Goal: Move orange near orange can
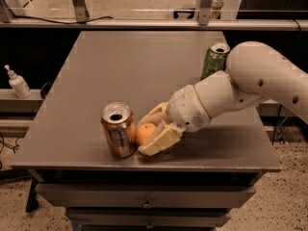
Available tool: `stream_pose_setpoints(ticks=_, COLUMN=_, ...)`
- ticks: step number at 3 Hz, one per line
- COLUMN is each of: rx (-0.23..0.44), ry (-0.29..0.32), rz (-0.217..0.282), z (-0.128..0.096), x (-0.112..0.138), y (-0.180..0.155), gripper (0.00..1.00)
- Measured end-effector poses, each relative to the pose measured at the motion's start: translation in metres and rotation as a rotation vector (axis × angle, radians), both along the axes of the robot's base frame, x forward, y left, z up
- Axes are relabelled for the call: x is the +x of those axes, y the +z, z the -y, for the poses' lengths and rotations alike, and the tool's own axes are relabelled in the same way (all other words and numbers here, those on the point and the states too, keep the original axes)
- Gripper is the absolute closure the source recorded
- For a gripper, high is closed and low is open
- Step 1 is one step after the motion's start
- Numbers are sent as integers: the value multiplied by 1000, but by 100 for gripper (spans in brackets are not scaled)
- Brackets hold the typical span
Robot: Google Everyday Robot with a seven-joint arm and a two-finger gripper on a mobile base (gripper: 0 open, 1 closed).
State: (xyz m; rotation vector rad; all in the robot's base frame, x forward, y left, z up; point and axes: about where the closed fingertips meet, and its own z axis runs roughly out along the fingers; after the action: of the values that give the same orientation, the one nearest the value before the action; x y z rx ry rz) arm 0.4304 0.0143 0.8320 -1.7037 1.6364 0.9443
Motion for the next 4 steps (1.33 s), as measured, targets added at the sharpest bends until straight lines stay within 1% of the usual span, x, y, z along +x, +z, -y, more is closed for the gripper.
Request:
stream_pose_setpoints(ticks=3, rx=-3, ry=11, rz=-10, z=-1, x=-4, y=-4, gripper=12)
stream_pose_setpoints(ticks=4, rx=-3, ry=14, rz=-15, z=0, x=-7, y=-4, gripper=0)
